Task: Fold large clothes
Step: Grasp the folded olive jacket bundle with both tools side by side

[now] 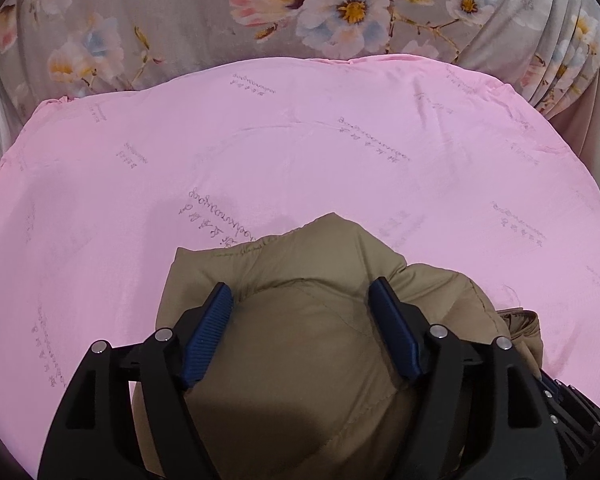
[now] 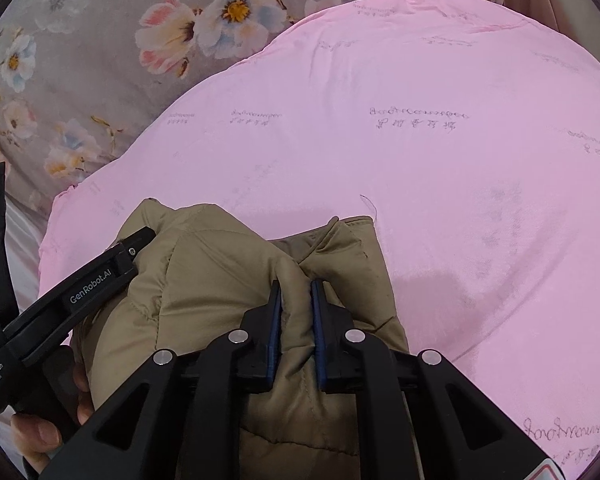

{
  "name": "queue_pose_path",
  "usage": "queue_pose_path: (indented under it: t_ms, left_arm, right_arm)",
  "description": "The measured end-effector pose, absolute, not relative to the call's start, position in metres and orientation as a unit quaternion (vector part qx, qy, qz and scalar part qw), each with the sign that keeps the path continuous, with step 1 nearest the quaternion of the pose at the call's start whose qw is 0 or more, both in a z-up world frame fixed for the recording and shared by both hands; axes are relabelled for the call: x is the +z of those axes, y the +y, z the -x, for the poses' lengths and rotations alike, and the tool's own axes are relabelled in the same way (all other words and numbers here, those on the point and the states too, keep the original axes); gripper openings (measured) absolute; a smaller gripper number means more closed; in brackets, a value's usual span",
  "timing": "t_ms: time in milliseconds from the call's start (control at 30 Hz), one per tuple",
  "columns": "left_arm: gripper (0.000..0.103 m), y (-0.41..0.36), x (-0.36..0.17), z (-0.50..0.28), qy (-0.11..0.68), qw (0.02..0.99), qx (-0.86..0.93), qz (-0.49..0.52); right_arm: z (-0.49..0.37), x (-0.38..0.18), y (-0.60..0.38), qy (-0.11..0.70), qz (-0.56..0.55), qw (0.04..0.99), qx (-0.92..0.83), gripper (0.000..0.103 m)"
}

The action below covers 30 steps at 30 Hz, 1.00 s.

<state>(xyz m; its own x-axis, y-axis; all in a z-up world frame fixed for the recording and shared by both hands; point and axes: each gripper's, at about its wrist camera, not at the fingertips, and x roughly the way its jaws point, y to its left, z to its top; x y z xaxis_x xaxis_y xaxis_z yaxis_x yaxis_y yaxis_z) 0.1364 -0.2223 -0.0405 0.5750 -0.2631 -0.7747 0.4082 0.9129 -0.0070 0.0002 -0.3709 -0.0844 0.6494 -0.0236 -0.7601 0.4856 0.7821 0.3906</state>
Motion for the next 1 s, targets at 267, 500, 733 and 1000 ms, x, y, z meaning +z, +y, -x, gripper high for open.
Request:
queue_pose_path:
  t_ms: [267, 500, 733, 1000]
  left_arm:
    - [0.07, -0.226, -0.046, -0.132, 0.402, 0.892, -0.181, -0.097]
    - [0.07, -0.23, -0.048, -0.13, 0.396, 0.895, -0.173, -0.108]
    - [0.07, -0.234, -0.049, -0.129, 0.395, 0.896, -0.166, -0.119]
    - [0.077, -0.221, -0.039, -0.129, 0.41, 0.89, -0.174, -0.092]
  right_arm:
    - [0.001, -0.092, -0.367, 0.368, -0.287, 0.872, -0.15, 0.01]
    - [0.003, -0.094, -0.367, 0.363, -0.289, 0.873, -0.149, 0.01]
    - [0.002, -0.096, -0.368, 0.358, -0.292, 0.875, -0.145, 0.01]
    - [0.029, -0.089, -0.382, 0.33, -0.343, 0.87, -0.127, 0.014]
